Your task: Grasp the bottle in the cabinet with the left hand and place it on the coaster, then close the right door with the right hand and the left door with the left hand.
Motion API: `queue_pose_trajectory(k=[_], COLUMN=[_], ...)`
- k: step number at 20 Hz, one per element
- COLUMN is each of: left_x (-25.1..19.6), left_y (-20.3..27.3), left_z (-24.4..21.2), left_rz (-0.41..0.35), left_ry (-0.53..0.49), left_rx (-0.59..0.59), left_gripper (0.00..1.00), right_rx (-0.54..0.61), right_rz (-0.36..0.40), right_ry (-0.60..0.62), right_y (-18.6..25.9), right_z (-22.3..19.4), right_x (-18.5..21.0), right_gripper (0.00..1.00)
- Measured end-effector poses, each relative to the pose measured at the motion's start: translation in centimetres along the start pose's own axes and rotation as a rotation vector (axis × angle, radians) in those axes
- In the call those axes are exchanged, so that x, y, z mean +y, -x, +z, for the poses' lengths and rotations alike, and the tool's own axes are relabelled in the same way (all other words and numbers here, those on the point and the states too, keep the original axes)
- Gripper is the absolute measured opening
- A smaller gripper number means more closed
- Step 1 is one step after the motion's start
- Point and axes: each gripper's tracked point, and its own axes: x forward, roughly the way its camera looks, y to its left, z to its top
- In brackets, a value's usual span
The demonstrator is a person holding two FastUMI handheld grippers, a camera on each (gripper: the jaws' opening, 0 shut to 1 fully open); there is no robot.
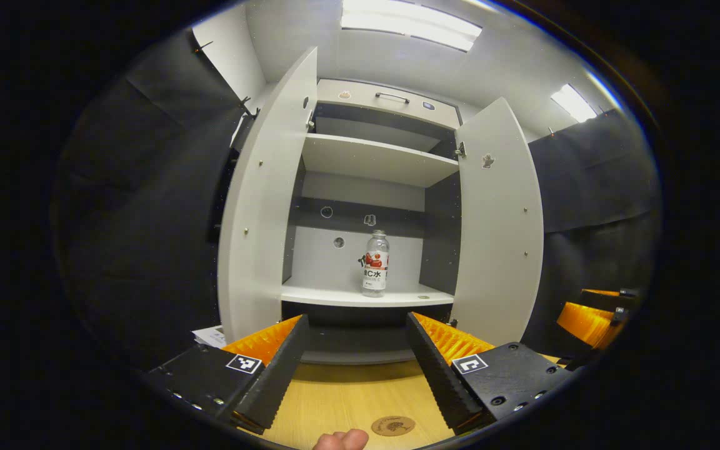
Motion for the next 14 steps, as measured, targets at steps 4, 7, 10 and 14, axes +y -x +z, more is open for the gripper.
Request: queue_pose_trajectory(k=[4, 7, 10, 14], left_x=[-1.1, -1.7, -2.6, -2.4], left_y=[-7.1, -12.9, -17.9, -24.4], left_z=[0.9, 1.8, 2.0, 2.2], left_rz=[-0.061, -0.075, -0.094, -0.064], left_ry=[0.028, -0.002, -0.001, -0.056], left_rx=[-0.009, -0.017, 0.007, 0.0], left_gripper=[0.95, 0.99, 0.95, 0.95], right_rx=[0.001, 0.006, 0.022, 0.041], right_rz=[-0.025, -0.037, -0.064, -0.111], right_ry=[-0.003, 0.009, 0.021, 0.0], right_y=[0.4, 0.5, 0.5, 0.5], right_z=[0.4, 0.7, 0.6, 0.3], right_x=[-0.7, -1.2, -1.9, -3.2], right_gripper=[0.98, 0.98, 0.98, 0.98])
